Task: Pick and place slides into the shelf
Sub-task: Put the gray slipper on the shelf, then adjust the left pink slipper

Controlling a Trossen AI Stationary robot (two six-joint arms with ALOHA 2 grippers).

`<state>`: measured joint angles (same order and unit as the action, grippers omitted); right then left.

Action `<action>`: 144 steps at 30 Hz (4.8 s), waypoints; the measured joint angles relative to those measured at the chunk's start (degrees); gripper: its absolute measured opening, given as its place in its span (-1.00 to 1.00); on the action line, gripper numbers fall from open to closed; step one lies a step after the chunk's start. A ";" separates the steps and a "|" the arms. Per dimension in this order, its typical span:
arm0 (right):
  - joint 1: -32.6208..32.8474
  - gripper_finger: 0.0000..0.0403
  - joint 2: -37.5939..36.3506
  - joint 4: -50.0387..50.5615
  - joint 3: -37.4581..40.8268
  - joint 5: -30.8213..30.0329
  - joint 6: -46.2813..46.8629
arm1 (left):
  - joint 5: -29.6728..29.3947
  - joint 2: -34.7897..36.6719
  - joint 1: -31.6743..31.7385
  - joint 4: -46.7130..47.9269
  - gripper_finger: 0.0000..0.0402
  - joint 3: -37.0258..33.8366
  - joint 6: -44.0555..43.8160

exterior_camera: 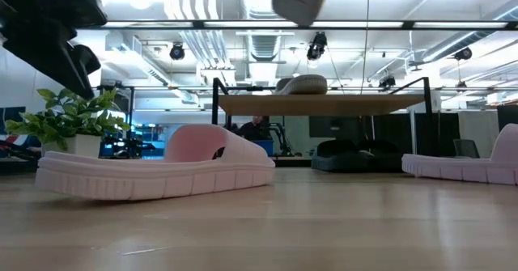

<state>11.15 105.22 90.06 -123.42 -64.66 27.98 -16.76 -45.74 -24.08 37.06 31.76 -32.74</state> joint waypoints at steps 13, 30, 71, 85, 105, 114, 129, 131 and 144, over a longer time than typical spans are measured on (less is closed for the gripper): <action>-14.73 -0.94 -18.46 -0.46 27.86 7.65 -14.73 | -12.69 0.02 0.13 -0.82 -0.50 -0.05 -5.43; -27.83 -0.93 -27.22 -32.68 45.23 13.18 -46.01 | -15.13 0.01 5.85 -3.62 -0.50 -0.25 -9.91; -34.55 -0.49 -18.16 -33.17 45.02 30.62 -38.00 | -12.13 0.01 8.72 -3.52 -0.50 -0.25 -6.12; -33.40 -0.12 -18.59 -19.27 35.84 34.13 -26.53 | -11.99 0.02 8.72 -3.57 -0.50 -0.25 -6.12; -9.26 -0.20 -18.82 -10.01 31.08 49.90 3.03 | -2.14 -3.83 8.61 -4.19 -0.50 -0.25 -3.28; 6.76 -0.40 -17.30 -14.55 34.27 49.62 19.57 | 5.40 -21.99 8.55 -23.44 -0.51 -0.38 3.59; 17.76 -0.83 -8.43 -19.10 35.59 46.51 32.07 | 7.94 -44.14 8.61 -39.25 -0.96 4.43 5.21; 18.10 -0.83 -7.05 -19.22 35.59 46.66 32.08 | 7.94 -45.97 8.61 -40.69 -0.97 6.34 5.68; 19.37 -0.83 -4.74 -23.58 35.85 51.32 34.11 | 9.91 -56.48 9.94 -39.16 -0.97 20.89 14.01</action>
<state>30.52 100.47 66.48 -87.57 -13.34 62.08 -6.85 -102.22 -14.13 -2.10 52.64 -18.72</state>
